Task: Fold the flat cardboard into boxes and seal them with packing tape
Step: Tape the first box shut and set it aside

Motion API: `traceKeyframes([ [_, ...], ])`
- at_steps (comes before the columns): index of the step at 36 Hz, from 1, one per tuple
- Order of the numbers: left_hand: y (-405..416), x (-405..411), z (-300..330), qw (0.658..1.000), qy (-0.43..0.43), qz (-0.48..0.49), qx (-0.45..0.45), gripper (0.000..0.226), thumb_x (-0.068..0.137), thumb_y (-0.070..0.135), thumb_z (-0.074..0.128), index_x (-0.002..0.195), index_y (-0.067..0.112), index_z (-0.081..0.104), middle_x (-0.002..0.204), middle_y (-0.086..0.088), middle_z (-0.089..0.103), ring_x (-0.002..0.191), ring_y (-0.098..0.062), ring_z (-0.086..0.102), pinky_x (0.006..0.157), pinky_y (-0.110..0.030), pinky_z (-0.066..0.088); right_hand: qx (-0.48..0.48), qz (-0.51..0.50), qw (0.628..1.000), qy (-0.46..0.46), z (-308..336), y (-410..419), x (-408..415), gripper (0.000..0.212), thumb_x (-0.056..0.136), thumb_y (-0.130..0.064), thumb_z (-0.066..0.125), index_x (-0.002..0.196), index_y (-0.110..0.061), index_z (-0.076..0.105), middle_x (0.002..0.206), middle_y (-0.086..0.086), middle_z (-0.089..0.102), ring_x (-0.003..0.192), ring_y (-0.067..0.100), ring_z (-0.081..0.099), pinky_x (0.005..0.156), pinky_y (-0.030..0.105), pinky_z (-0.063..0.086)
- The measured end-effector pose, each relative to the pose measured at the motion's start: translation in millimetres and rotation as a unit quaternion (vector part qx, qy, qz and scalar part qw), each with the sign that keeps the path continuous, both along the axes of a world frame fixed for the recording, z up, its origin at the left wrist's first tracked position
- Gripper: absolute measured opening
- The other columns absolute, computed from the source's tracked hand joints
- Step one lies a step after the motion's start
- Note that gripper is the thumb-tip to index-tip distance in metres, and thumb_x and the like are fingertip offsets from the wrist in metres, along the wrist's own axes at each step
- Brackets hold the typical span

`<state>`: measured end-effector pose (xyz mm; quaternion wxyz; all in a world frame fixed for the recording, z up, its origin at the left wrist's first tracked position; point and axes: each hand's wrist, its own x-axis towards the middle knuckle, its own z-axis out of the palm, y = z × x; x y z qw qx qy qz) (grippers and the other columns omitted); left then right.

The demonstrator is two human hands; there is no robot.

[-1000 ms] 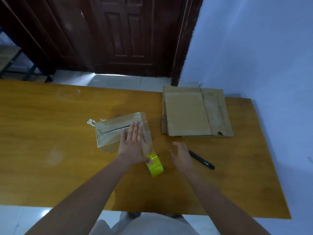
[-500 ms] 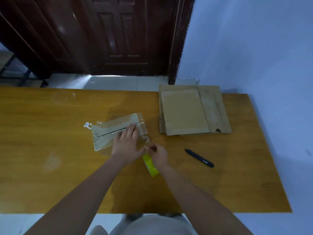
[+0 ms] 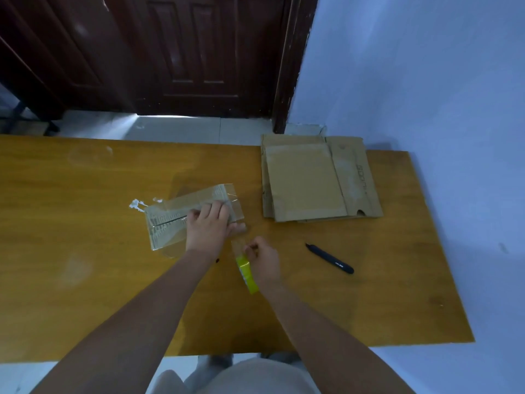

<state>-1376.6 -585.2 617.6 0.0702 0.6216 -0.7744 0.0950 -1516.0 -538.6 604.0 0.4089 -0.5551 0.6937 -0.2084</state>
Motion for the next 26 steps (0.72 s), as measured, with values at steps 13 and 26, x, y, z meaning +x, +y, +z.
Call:
traceKeyframes([
  [13,-3.6,16.1,-10.5,0.999,-0.003,-0.041,0.009,0.068,0.057,0.041,0.086,0.101,0.012,0.043,0.105,-0.009,0.060,0.091,-0.027,0.043,0.074,-0.043,0.046,-0.006,-0.021,1.000,-0.006,2.8,6.0,-3.2,0.015,0.094,-0.017,0.055,0.084,-0.006,0.056,0.080,0.007,0.061,0.072,0.017,0.054,0.060,0.024,0.036],
  [26,-5.3,37.4,4.6,0.991,0.044,-0.053,0.118,0.048,0.075,0.037,0.075,0.110,0.011,0.057,0.118,-0.009,0.054,0.104,-0.032,0.049,0.088,-0.045,0.036,0.187,0.185,0.939,0.219,13.4,-17.8,-51.3,0.017,0.091,-0.012,0.051,0.092,-0.005,0.066,0.095,0.008,0.066,0.087,0.024,0.062,0.074,0.035,0.052],
])
